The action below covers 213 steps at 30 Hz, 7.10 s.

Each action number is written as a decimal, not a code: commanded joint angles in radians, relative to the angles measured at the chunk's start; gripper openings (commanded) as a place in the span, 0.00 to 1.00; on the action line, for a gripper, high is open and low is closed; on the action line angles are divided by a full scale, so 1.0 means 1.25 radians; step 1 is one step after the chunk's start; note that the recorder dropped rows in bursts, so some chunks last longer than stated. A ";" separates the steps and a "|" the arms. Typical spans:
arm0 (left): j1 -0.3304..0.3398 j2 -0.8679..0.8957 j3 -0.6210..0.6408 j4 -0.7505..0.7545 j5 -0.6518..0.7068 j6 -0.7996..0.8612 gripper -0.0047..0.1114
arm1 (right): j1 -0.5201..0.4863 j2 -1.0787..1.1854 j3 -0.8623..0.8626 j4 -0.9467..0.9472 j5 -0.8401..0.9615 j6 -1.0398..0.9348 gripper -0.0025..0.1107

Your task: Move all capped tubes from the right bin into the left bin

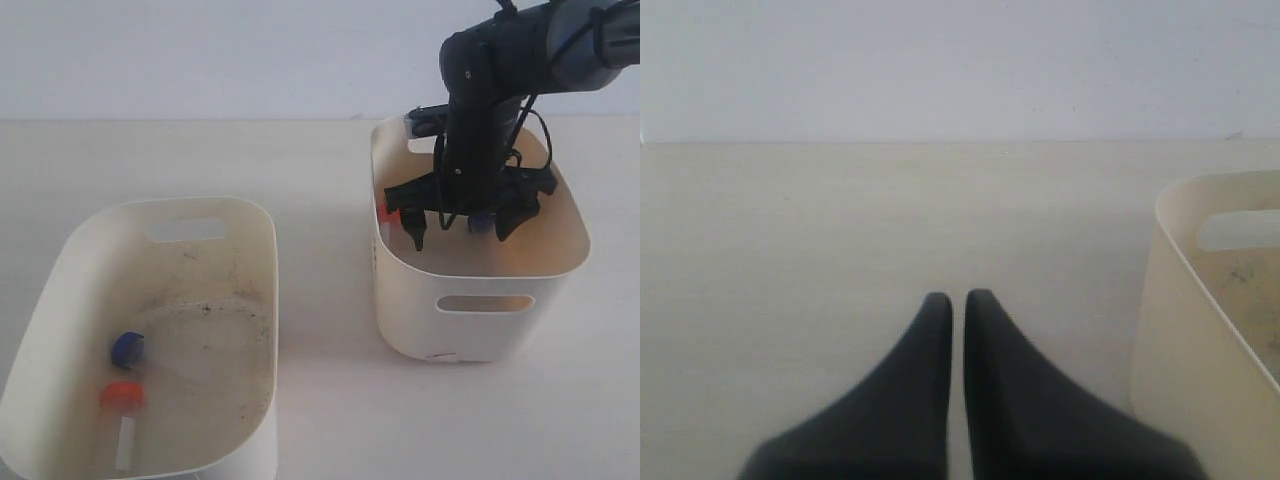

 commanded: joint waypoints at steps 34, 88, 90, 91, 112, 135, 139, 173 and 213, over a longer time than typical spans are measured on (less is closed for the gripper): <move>0.003 0.003 -0.002 -0.003 -0.001 -0.003 0.08 | -0.002 0.004 0.001 0.154 -0.052 -0.115 0.79; 0.003 0.003 -0.002 -0.003 -0.003 -0.003 0.08 | 0.045 -0.341 0.001 0.218 0.076 -0.178 0.02; 0.003 0.003 -0.002 -0.003 -0.003 -0.003 0.08 | 0.097 -0.351 0.001 0.228 0.060 -0.175 0.02; 0.003 0.003 -0.002 -0.003 -0.003 -0.003 0.08 | 0.127 -0.351 0.001 0.236 0.052 -0.175 0.02; 0.003 0.003 -0.002 -0.003 -0.007 -0.003 0.08 | 0.473 -0.202 0.001 0.281 -0.114 -0.180 0.78; 0.003 0.003 -0.002 -0.003 -0.005 -0.003 0.08 | 0.075 -0.316 0.001 0.030 -0.027 -0.116 0.03; 0.003 0.003 -0.002 -0.003 -0.005 -0.003 0.08 | 0.031 -0.275 0.001 0.112 -0.011 -0.188 0.03; 0.003 0.003 -0.002 -0.003 -0.002 -0.003 0.08 | -0.042 -0.064 0.001 0.294 -0.060 -0.309 0.03; 0.003 0.003 -0.002 -0.003 -0.004 -0.003 0.08 | -0.042 0.003 0.001 0.332 -0.097 -0.350 0.67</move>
